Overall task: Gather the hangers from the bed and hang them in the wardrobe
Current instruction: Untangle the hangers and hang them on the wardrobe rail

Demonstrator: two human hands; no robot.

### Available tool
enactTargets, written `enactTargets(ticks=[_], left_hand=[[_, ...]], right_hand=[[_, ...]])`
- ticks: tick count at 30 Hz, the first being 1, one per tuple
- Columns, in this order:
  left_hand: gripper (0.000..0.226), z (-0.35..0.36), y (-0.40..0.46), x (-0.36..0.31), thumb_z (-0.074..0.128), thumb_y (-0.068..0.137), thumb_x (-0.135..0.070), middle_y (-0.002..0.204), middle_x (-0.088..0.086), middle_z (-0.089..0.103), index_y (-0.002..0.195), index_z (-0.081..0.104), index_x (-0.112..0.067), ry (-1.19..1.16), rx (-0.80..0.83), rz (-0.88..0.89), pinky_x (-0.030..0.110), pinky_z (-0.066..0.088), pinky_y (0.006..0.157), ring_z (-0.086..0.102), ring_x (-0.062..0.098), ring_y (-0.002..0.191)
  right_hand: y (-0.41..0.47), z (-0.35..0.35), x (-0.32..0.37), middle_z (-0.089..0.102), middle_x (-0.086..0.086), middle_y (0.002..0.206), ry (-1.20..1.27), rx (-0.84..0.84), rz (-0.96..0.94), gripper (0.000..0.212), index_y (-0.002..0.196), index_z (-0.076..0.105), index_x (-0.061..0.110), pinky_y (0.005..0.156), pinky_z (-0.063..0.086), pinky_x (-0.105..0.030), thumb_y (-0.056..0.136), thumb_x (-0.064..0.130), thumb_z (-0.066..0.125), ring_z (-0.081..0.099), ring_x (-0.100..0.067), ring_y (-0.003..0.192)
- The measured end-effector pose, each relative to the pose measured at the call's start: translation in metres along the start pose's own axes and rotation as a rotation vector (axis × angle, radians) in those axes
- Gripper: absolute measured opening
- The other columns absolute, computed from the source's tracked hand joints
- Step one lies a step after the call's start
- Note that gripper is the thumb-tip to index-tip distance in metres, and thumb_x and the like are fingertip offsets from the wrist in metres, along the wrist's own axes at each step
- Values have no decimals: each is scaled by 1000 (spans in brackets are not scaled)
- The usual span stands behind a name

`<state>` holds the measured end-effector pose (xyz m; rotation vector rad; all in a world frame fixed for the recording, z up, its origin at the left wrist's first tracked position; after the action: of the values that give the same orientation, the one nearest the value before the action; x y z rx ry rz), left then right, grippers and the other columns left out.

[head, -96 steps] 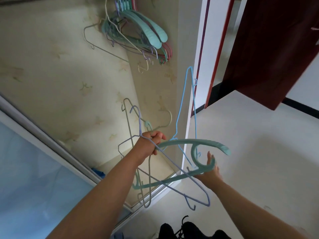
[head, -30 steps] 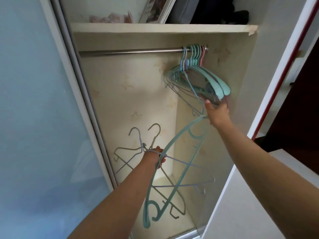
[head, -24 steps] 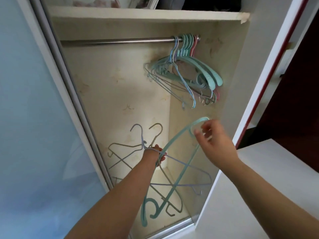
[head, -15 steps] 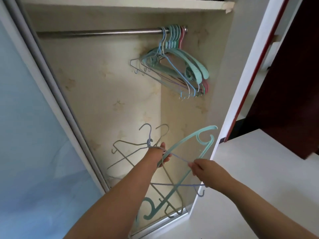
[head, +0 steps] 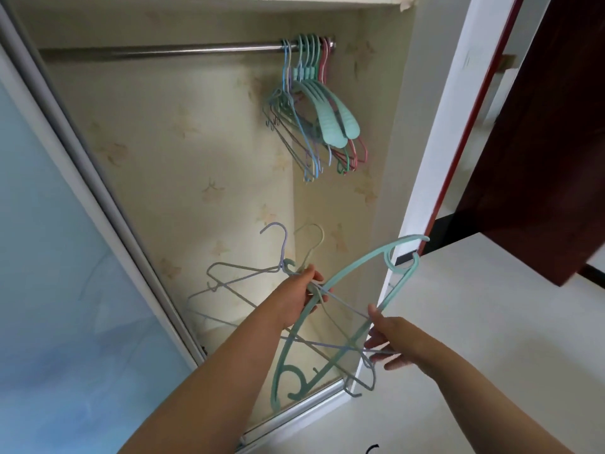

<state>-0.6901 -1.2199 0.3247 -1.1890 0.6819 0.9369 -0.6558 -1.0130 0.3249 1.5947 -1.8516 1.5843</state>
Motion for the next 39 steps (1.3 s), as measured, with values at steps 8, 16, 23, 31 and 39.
enactTargets(ticks=[8, 16, 23, 31, 39], left_hand=[[28, -3, -10, 5, 42, 96, -19, 84, 15, 69, 68, 42, -16, 179, -136, 50, 27, 44, 67, 65, 10, 56], [36, -5, -10, 20, 43, 100, -21, 77, 1, 64, 65, 45, -17, 70, -93, 24, 32, 40, 99, 60, 17, 88], [31, -9, -8, 30, 38, 104, -14, 82, 6, 54, 76, 53, -10, -155, -129, 61, 33, 46, 87, 58, 24, 90], [15, -26, -16, 19, 51, 99, -17, 72, -1, 44, 92, 63, -16, -255, -382, 174, 18, 28, 39, 25, 7, 40], [50, -10, -25, -1, 68, 79, -45, 119, -9, 68, 123, 62, -22, -270, -188, 272, 16, 29, 40, 23, 6, 44]], right_hand=[[-57, -83, 54, 45, 2, 133, -298, -844, -728, 61, 136, 40, 25, 71, 53, -32, 83, 35, 70, 59, -9, 89], [-46, -64, 52, 64, 2, 71, -732, -332, -367, 46, 78, 63, 27, 57, 45, -23, 92, 61, 36, 60, -12, 64], [-38, -71, 28, 66, -13, 77, -592, -473, -234, 63, 81, 65, 5, 60, 48, -31, 87, 65, 45, 56, -18, 63], [-59, -95, 22, 57, -1, 64, -430, -645, -292, 39, 70, 56, 17, 53, 44, -30, 88, 52, 56, 54, -18, 60], [-74, -80, 42, 52, 12, 62, -809, -674, -387, 34, 79, 53, 27, 47, 33, -19, 83, 60, 57, 49, -7, 55]])
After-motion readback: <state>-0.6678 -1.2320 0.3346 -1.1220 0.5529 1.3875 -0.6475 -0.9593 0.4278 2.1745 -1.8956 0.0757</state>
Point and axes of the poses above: each hand's wrist, its own y-axis towards the middle knuckle, its own z-axis out of the palm, x = y × z, the point moved 5 cm from there along y, towards the middle knuckle
